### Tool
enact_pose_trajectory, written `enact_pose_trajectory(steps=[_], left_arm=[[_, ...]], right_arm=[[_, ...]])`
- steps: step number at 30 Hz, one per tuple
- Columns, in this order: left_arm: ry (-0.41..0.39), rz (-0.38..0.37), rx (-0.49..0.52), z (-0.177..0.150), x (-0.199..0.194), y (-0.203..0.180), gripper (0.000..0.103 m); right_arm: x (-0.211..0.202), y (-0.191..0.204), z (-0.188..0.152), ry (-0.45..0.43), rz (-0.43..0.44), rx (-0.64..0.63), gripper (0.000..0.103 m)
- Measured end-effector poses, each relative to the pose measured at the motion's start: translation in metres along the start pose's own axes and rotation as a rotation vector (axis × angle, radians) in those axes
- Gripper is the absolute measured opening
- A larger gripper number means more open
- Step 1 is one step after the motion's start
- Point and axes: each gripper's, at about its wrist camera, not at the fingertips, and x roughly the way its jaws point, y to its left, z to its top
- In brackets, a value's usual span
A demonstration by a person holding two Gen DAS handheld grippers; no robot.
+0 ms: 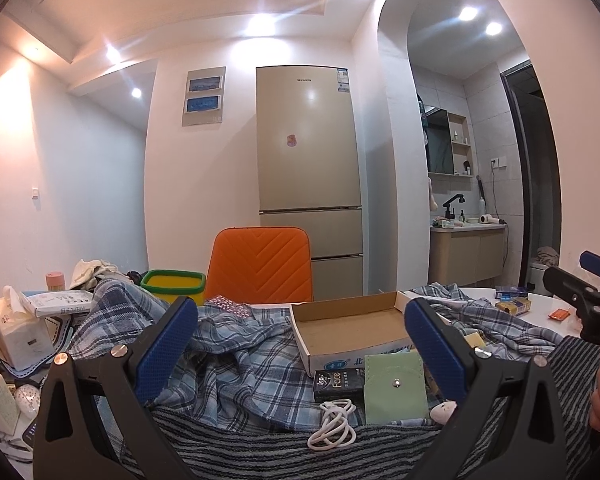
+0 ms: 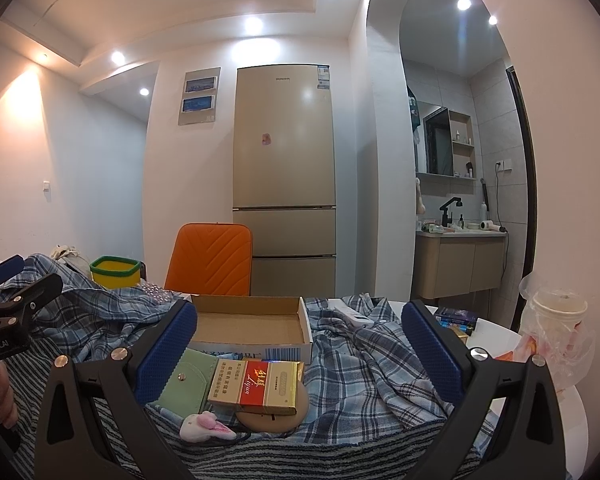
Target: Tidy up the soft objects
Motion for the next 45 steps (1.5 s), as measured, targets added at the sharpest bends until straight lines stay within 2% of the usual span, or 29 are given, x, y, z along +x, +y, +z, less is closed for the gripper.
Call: enact_pose_trajectory(steps=[45], left_arm=[[-0.008, -0.015, -0.009, -0.0025, -0.0013, 0.0016, 0.103]], right_arm=[[0.0021, -0.0007, -0.0002, 0.005, -0.001, 0.001, 0.103]])
